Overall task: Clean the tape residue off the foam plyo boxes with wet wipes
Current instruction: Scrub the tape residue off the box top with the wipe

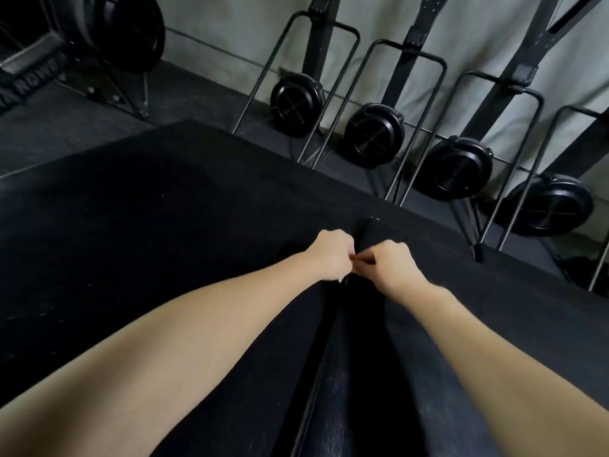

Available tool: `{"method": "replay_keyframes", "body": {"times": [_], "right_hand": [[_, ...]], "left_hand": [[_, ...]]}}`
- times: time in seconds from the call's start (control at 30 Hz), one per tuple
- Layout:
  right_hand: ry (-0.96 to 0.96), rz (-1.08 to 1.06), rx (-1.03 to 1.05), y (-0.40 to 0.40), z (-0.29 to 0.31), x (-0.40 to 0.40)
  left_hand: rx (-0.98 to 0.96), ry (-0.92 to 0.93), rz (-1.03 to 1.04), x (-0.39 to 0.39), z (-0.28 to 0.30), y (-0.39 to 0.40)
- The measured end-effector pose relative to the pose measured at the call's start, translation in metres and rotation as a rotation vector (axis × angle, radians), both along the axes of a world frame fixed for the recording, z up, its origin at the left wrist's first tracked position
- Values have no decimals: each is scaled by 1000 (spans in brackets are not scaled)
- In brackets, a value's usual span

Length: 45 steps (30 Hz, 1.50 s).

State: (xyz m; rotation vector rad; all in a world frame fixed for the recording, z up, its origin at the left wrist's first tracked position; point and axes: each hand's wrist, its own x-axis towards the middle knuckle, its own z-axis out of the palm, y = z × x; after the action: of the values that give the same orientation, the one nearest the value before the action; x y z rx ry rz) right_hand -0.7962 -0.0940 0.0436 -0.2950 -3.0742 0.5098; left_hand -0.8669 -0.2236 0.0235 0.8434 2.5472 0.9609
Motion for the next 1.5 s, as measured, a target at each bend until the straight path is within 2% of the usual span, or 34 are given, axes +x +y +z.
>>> {"method": "replay_keyframes", "body": {"times": [0.27, 0.47, 0.67, 0.93, 1.03, 1.17, 1.3, 1.4, 1.5], "right_hand": [[-54, 61, -119, -93, 5, 125], [-42, 96, -105, -158, -9, 215], [0, 146, -138, -200, -11, 278], [13, 194, -158, -238, -19, 345], [66, 217, -227, -240, -27, 376], [155, 49, -562, -225, -3, 416], [144, -9, -1040, -209, 23, 449], [159, 59, -1151, -197, 28, 465], [280, -65, -1174, -189, 30, 472]], "left_hand": [[29, -119, -33, 121, 2, -108], [33, -74, 6, 218, -3, -180], [12, -31, 31, 286, -5, -228], [41, -82, 129, 364, -5, -267], [130, -173, 184, 392, -5, -273], [373, -498, 172, 411, 8, -271], [603, -798, 157, 432, 19, -254], [668, -931, 147, 441, 24, -236], [713, -1008, 63, 453, 32, -218]]}}
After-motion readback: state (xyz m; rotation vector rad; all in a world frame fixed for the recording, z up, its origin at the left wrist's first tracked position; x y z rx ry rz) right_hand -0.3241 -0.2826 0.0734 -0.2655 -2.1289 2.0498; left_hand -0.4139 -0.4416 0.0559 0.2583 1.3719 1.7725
